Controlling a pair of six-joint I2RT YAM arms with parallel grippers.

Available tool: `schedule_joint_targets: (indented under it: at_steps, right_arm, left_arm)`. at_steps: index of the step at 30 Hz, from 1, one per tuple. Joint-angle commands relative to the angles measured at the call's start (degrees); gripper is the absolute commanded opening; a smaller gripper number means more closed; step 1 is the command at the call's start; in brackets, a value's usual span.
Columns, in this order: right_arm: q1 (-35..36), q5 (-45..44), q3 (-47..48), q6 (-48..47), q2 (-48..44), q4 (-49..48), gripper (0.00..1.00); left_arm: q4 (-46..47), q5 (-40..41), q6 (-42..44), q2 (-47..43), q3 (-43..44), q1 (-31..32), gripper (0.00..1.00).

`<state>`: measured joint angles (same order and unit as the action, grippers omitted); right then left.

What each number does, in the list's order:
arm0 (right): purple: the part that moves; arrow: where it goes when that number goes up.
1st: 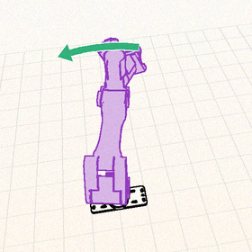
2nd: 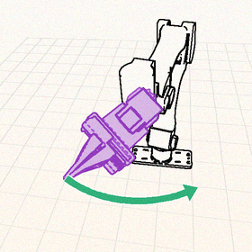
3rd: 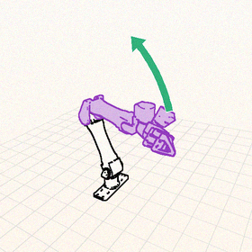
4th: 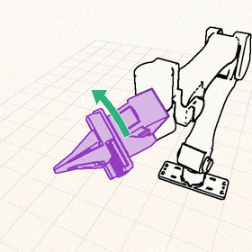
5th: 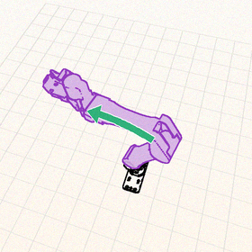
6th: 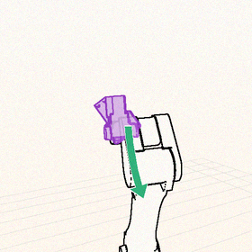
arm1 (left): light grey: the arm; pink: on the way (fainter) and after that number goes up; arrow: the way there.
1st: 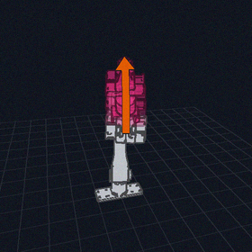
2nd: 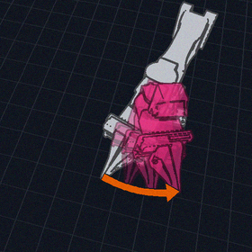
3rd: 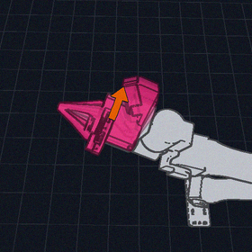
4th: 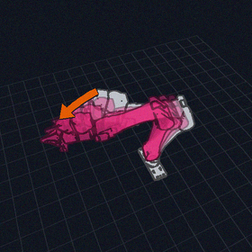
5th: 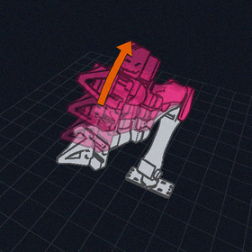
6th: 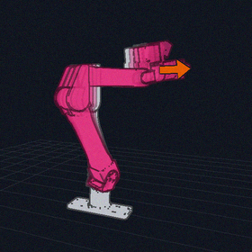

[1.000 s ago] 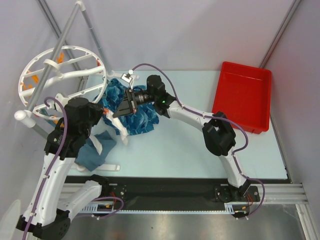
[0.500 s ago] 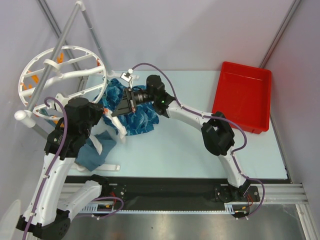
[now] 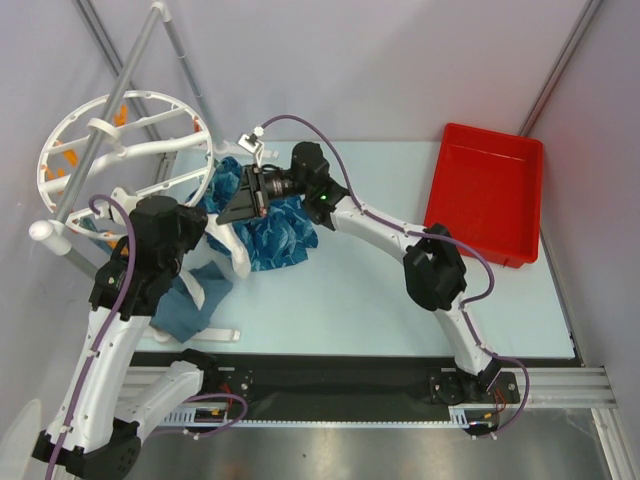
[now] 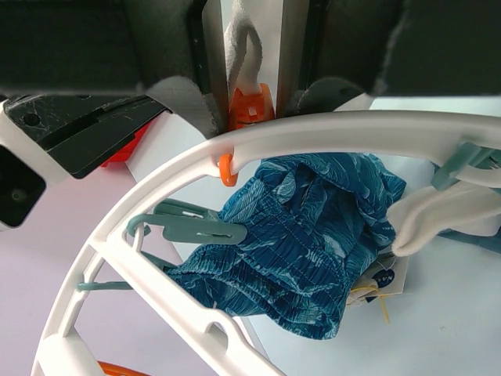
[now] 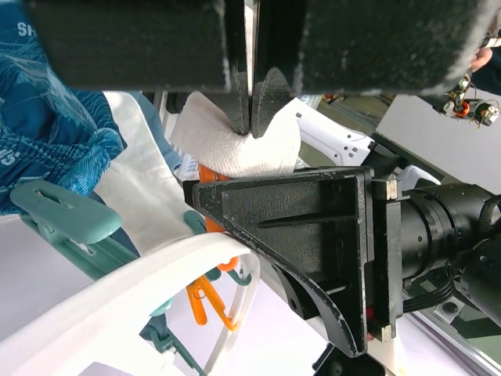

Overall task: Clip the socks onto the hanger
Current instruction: Clamp the sock onto the hanger.

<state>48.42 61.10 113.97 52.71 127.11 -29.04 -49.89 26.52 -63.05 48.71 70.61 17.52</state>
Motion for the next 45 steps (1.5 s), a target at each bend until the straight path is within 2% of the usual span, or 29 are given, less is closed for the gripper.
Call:
schedule_joint_targets:
  at_steps: [1, 14, 17, 18, 21, 29, 30, 32, 35, 39, 42, 45]
  right_arm:
    - [0.53, -0.02, 3.27, 0.99, 1.39, -1.46, 0.0]
    - [0.71, 0.33, 3.45, 1.7, 2.7, -2.16, 0.0]
    - [0.71, 0.33, 3.19, 2.31, 2.97, -2.95, 0.0]
    - [0.71, 0.33, 3.19, 2.57, 2.97, -3.22, 0.0]
    - [0.53, 0.16, 3.54, 3.19, 3.49, -3.75, 0.0]
    - [0.18, -0.02, 6.08, 5.92, 5.95, -5.59, 0.09]
    - [0.09, -0.02, 6.35, 5.83, 6.22, -5.5, 0.11]
    - [0.09, -0.37, 7.05, 5.13, 6.4, -4.19, 0.18]
    - [-0.35, -0.89, 7.4, 3.98, 6.4, -2.52, 0.22]
    - [-1.22, -1.69, 6.97, 0.83, 5.34, 1.43, 0.31]
    - [-2.02, -3.53, 5.74, -5.41, 3.33, 8.71, 0.38]
    - [-3.42, -6.95, 4.86, -12.96, 1.04, 18.37, 0.42]
  left_arm:
    - [1.55, -2.18, -0.67, -0.63, -0.3, -0.2, 0.0]
    - [2.25, -2.62, -0.67, -1.34, -0.47, -0.2, 0.0]
    - [2.25, -2.71, -0.76, -1.42, -0.47, -0.2, 0.18]
    - [2.25, -2.79, -0.76, -1.51, -0.56, -0.2, 0.31]
    - [2.43, -2.79, -0.5, -1.69, -0.56, -0.2, 0.5]
    - [4.36, -2.97, 1.87, -3.7, -1.09, -0.12, 0.72]
    - [4.27, -2.97, 1.96, -3.8, -0.91, -0.2, 0.78]
    - [4.19, -3.23, 2.22, -4.23, -0.74, -0.2, 0.82]
    - [4.01, -4.11, 2.4, -4.76, -0.56, -0.2, 0.83]
    - [6.98, -8.58, 4.94, -5.9, -1.52, -0.12, 0.87]
    - [11.02, -12.71, 7.23, -7.83, -3.28, -0.2, 0.89]
    - [14.89, -17.88, 10.13, -9.86, -5.3, -0.2, 0.92]
